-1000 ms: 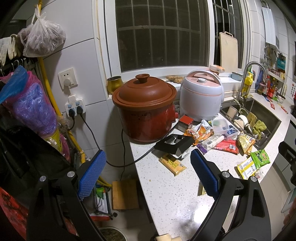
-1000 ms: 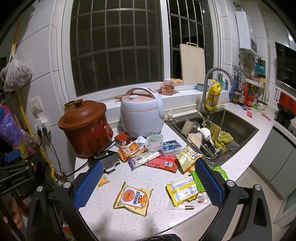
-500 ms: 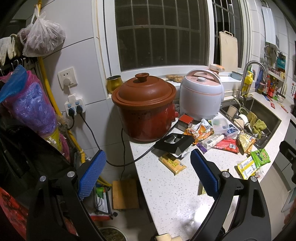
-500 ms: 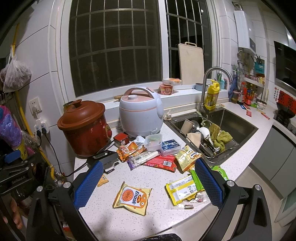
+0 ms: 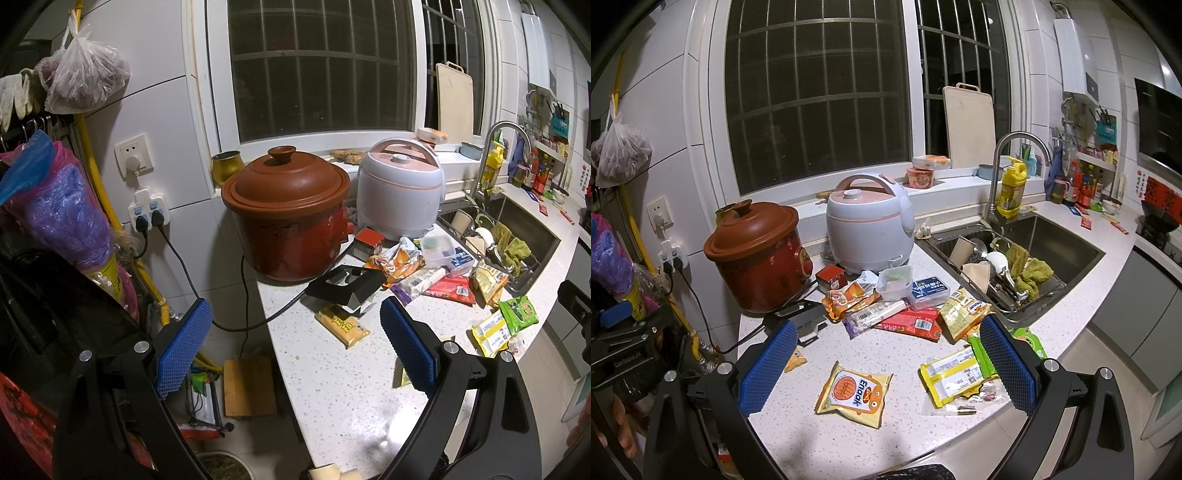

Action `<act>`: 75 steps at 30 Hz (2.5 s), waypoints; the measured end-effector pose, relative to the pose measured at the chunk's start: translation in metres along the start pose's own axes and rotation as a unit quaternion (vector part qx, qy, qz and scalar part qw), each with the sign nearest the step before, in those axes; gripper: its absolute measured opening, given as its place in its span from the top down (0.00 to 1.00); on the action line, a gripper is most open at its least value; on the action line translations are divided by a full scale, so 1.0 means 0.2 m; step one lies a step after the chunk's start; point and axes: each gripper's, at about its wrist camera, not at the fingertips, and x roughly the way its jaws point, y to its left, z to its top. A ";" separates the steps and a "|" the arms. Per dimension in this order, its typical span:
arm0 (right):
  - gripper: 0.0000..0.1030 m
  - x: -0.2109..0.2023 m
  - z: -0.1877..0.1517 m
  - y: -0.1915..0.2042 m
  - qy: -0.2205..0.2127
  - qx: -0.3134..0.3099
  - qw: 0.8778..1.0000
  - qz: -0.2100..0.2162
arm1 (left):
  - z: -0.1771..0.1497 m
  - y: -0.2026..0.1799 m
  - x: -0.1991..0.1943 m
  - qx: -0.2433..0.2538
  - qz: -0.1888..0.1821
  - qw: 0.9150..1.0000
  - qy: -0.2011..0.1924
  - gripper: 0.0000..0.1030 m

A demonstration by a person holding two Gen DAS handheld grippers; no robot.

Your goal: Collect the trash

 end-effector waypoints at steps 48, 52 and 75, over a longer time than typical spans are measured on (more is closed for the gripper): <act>0.05 1.86 0.11 0.05 0.211 -0.101 0.971 -0.052 | -0.71 0.11 0.51 -0.031 0.052 0.960 0.273 0.12; 0.28 1.91 0.10 0.05 0.222 -0.103 0.969 -0.024 | -0.62 0.08 0.54 -0.038 0.037 0.969 0.241 0.12; 0.33 0.94 0.03 -0.09 0.130 -0.113 0.982 0.074 | -0.06 -0.63 1.32 0.223 -0.045 0.960 0.165 0.94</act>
